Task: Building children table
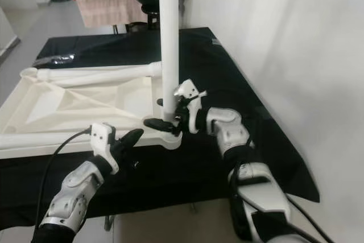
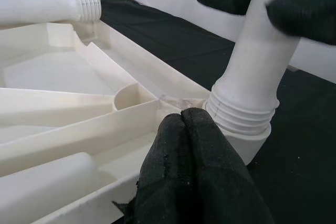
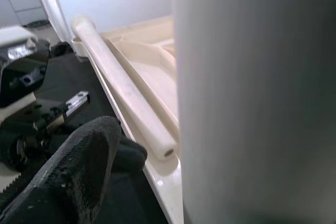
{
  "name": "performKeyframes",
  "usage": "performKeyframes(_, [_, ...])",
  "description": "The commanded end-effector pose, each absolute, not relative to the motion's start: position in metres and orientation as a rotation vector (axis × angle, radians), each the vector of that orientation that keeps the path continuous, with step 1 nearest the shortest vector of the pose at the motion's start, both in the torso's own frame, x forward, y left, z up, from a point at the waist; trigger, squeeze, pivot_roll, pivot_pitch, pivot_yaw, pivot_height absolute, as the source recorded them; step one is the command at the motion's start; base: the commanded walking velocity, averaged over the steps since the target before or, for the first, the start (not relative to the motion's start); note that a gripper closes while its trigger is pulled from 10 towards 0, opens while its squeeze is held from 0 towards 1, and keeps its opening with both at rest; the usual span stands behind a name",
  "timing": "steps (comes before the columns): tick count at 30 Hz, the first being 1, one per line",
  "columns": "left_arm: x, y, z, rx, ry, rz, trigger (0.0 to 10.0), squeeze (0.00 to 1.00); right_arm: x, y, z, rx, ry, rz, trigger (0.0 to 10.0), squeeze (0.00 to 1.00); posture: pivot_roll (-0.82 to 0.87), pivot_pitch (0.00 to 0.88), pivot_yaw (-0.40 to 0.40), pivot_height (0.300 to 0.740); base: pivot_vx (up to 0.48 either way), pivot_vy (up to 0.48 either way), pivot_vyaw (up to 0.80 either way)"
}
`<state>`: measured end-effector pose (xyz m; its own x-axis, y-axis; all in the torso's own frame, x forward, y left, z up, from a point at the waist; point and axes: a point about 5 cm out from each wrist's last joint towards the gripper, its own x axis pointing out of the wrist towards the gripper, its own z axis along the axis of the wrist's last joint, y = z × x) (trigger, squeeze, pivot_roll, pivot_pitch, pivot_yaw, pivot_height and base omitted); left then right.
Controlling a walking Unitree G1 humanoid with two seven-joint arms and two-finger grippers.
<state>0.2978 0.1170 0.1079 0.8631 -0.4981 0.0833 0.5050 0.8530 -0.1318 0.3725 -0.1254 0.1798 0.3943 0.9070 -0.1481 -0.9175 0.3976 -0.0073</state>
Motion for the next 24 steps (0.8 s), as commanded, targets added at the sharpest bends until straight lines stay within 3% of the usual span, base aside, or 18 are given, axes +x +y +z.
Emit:
performKeyframes(1, [0.295, 0.117, 0.102, -0.132, -0.031, -0.518, 10.0, 0.00, 0.373, -0.120, 0.178, -0.099, 0.143, 1.183, 10.0, 0.00, 0.06, 0.000, -0.049, 0.740, 0.000, 0.000, 0.00])
performKeyframes(2, [0.290, 0.116, 0.102, -0.102, -0.030, -0.518, 10.0, 0.00, 0.375, -0.119, 0.181, -0.060, 0.130, 1.181, 0.0, 0.00, 0.05, 0.000, -0.037, 0.740, 0.000, 0.000, 0.00])
performKeyframes(10, [0.278, 0.115, 0.098, -0.143, -0.001, -0.519, 10.0, 0.00, 0.372, -0.125, 0.176, -0.034, 0.115, 1.185, 0.0, 0.00, 0.03, 0.000, -0.018, 0.740, 0.000, 0.000, 0.00])
performKeyframes(18, [0.263, 0.114, 0.095, -0.137, 0.003, -0.492, 10.0, 0.00, 0.363, -0.141, 0.159, -0.017, 0.086, 1.037, 0.0, 0.00, 0.00, 0.000, -0.010, 0.740, 0.000, 0.000, 0.00])
performKeyframes(19, [0.264, 0.115, 0.094, -0.112, -0.002, -0.488, 10.0, 0.00, 0.360, -0.138, 0.144, -0.024, 0.113, 0.881, 0.0, 0.00, -0.01, 0.000, -0.008, 0.740, 0.000, 0.000, 0.00])
performKeyframes(20, [0.264, 0.115, 0.094, -0.112, -0.002, -0.488, 10.0, 0.00, 0.360, -0.138, 0.144, -0.024, 0.113, 0.881, 0.0, 0.00, -0.01, 0.000, -0.008, 0.740, 0.000, 0.000, 0.00])
performKeyframes(21, [0.268, 0.117, 0.095, -0.086, -0.014, -0.477, 10.0, 0.00, 0.360, -0.140, 0.124, 0.013, 0.163, 0.483, 0.0, 0.00, -0.02, 0.000, -0.002, 0.740, 0.000, 0.000, 0.00])
performKeyframes(22, [0.268, 0.117, 0.095, -0.086, -0.014, -0.477, 10.0, 0.00, 0.360, -0.140, 0.124, 0.013, 0.163, 0.483, 0.0, 0.00, -0.02, 0.000, -0.002, 0.740, 0.000, 0.000, 0.00])
performKeyframes(24, [0.278, 0.120, 0.096, -0.075, -0.021, -0.454, 10.0, 0.00, 0.336, -0.122, 0.092, -0.030, 0.252, 0.299, 0.0, 0.00, -0.03, 0.000, 0.016, 0.740, 0.000, 0.000, 0.00])
